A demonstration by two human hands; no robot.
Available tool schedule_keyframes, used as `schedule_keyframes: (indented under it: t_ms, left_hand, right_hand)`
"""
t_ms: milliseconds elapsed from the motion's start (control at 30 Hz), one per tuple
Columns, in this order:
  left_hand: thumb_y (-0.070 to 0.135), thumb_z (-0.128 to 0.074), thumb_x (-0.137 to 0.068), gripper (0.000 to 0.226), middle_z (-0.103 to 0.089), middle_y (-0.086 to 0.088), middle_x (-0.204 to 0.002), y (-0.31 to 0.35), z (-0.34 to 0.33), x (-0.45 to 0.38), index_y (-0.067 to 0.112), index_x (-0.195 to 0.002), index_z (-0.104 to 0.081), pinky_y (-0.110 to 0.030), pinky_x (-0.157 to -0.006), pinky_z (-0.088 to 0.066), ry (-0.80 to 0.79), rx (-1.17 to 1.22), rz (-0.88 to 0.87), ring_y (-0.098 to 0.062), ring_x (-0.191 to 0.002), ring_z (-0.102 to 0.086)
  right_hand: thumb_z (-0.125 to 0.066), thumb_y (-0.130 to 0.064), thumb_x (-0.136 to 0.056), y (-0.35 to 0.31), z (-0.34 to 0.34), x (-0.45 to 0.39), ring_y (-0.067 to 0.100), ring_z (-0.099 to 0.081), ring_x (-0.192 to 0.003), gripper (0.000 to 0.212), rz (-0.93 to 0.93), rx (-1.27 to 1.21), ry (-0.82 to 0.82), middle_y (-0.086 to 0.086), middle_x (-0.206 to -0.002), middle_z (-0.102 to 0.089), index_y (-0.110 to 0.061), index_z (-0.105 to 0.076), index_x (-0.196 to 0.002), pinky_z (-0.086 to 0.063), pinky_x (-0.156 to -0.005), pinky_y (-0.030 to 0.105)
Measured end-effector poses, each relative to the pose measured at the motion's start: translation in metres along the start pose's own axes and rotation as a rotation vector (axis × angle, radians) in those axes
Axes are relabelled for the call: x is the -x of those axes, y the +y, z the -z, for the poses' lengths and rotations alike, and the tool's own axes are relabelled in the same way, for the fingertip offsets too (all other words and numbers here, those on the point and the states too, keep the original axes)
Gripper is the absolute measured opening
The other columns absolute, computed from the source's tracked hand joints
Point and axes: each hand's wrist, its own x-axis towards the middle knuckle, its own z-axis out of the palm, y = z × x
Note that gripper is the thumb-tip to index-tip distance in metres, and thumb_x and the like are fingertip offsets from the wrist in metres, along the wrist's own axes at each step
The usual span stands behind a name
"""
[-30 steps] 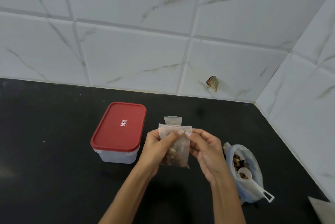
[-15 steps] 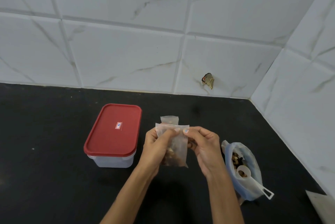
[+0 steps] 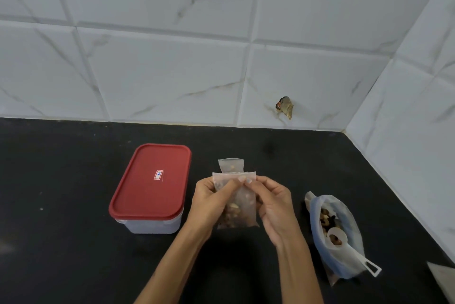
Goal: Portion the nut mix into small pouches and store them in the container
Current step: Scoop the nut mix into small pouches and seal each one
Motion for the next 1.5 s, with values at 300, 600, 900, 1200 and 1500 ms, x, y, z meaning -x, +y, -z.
schedule_keyframes:
  t_ms: [300, 600, 900, 1200, 1500]
  left_hand:
    - [0.018, -0.067, -0.087, 0.015, -0.075, -0.013, -0.084, -0.012, -0.014, 0.0, 0.004, -0.09, -0.071, -0.043, -0.073, -0.059, 0.139, 0.095, 0.067, -0.026, -0.081, -0.073]
    - [0.012, -0.061, -0.09, 0.013, -0.074, -0.012, -0.086, -0.021, -0.011, -0.004, 0.008, -0.087, -0.073, -0.039, -0.071, -0.057, 0.165, 0.082, 0.075, -0.026, -0.084, -0.072]
    - [0.01, -0.065, -0.087, 0.012, -0.074, -0.014, -0.093, -0.031, -0.009, -0.003, 0.006, -0.095, -0.073, -0.041, -0.08, -0.057, 0.082, 0.017, 0.05, -0.028, -0.093, -0.071]
    - [0.008, -0.065, -0.086, 0.01, -0.075, -0.01, -0.087, -0.036, -0.003, -0.007, 0.009, -0.086, -0.075, -0.035, -0.073, -0.054, 0.073, -0.005, 0.08, -0.022, -0.086, -0.072]
    - [0.007, -0.061, -0.089, 0.018, -0.074, -0.017, -0.082, -0.057, 0.011, -0.008, 0.005, -0.077, -0.074, -0.045, -0.076, -0.058, 0.119, -0.074, 0.156, -0.029, -0.079, -0.072]
  right_hand:
    - [-0.066, -0.007, -0.082, 0.004, -0.003, -0.007, 0.023, -0.068, -0.082, 0.008, 0.001, 0.044, 0.085, 0.013, -0.084, -0.07, -0.005, -0.07, -0.076, -0.057, -0.068, 0.033]
    - [-0.064, -0.01, -0.084, 0.004, 0.008, -0.007, 0.026, -0.07, -0.082, 0.008, -0.065, 0.032, 0.09, 0.013, -0.091, -0.072, -0.005, -0.07, -0.087, -0.058, -0.067, 0.039]
    - [-0.067, -0.004, -0.08, 0.009, 0.013, -0.003, 0.022, -0.071, -0.082, 0.006, -0.007, 0.067, 0.072, 0.011, -0.084, -0.073, -0.007, -0.073, -0.079, -0.055, -0.068, 0.035]
    - [-0.069, -0.006, -0.081, 0.014, 0.018, -0.002, 0.017, -0.071, -0.081, 0.005, 0.014, 0.201, 0.084, 0.006, -0.081, -0.074, -0.007, -0.073, -0.08, -0.058, -0.069, 0.03]
    - [-0.071, -0.009, -0.08, 0.04, 0.03, -0.003, 0.016, -0.071, -0.081, 0.004, -0.013, 0.354, 0.116, 0.005, -0.079, -0.074, -0.008, -0.075, -0.078, -0.057, -0.074, 0.032]
